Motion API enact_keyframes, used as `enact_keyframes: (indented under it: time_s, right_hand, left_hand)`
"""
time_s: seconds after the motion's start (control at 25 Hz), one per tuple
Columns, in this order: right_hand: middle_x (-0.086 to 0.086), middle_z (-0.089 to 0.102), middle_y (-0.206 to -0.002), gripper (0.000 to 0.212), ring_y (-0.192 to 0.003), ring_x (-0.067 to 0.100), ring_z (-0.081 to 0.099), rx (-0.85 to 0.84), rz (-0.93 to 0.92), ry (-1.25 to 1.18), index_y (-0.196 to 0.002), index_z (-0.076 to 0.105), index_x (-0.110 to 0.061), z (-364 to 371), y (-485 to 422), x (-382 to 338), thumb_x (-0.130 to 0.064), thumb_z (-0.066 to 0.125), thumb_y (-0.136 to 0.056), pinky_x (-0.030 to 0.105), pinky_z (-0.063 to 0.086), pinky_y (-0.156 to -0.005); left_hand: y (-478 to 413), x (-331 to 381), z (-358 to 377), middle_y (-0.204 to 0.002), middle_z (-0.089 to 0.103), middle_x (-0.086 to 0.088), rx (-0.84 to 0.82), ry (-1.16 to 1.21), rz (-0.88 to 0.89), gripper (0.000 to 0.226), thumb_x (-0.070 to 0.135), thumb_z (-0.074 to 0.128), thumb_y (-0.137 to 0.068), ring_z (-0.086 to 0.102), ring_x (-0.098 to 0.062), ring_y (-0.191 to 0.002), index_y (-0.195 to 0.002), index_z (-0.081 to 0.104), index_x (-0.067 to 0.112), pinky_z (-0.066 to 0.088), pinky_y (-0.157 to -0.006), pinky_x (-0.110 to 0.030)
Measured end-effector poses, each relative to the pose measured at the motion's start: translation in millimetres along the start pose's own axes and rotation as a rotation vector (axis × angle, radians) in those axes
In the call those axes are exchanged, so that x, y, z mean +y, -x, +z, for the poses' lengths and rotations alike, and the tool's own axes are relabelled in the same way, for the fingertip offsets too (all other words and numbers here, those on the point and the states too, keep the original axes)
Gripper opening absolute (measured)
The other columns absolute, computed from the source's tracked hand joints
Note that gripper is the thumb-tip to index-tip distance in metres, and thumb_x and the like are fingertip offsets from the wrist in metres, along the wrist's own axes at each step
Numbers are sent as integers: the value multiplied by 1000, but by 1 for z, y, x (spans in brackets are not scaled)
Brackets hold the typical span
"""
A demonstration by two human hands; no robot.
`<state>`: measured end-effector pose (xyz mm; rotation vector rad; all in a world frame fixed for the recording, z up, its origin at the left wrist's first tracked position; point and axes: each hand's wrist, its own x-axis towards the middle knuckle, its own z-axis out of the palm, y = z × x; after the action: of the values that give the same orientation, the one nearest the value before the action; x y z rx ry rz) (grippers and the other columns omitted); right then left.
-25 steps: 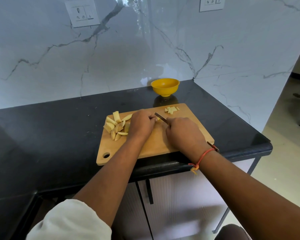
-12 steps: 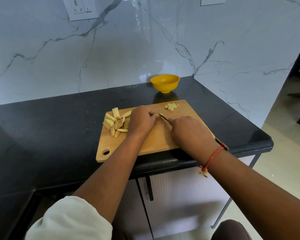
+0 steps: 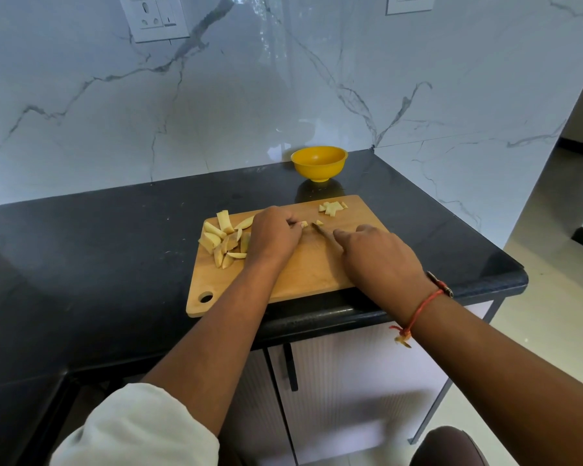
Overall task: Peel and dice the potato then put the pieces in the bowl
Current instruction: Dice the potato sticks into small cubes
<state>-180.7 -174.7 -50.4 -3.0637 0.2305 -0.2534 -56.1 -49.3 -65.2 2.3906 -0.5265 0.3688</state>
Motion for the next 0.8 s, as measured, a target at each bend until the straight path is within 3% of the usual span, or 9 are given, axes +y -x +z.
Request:
enact_keyframes:
  time_s: [0.16,0.32,0.56,0.8]
  right_hand:
    - [2,51,-94,42,-92,24,61,40,81,-48,-145,46,-32,-2,-15,9,-22,38,-105,39,57,-81]
    - [5,67,-98,36,-85,22,64,115,126,-215,-134,60,-28,-1,-20,13,-28,41,-104,39,59,-83]
    - [4,69,-99,41,-82,17,64,129,76,-282,-144,52,-32,-2,-16,-7,-32,42,-104,33,59,-79]
    - [2,69,-93,37,-79,16,63,115,73,-273,-138,58,-35,3,-21,-12,-38,41,-105,33,58,-75]
  left_hand:
    - [0,0,1,-99,72,-1,7,0,-5,16,20,68,-92,55,-6,-85,-104,77,16,41,-73,-22]
    - [-5,-4,5,-99,66,-2,26,-12,-20,12,21,71,-90,56,-9,-85,-98,77,15,34,-59,-14]
    - [-7,-7,9,-101,68,0,12,-5,-12,13,28,73,-89,60,-12,-90,-100,78,21,43,-70,-23]
    - [-6,-6,4,-94,74,3,-10,-5,25,15,24,70,-91,57,-7,-81,-103,78,20,47,-76,-26]
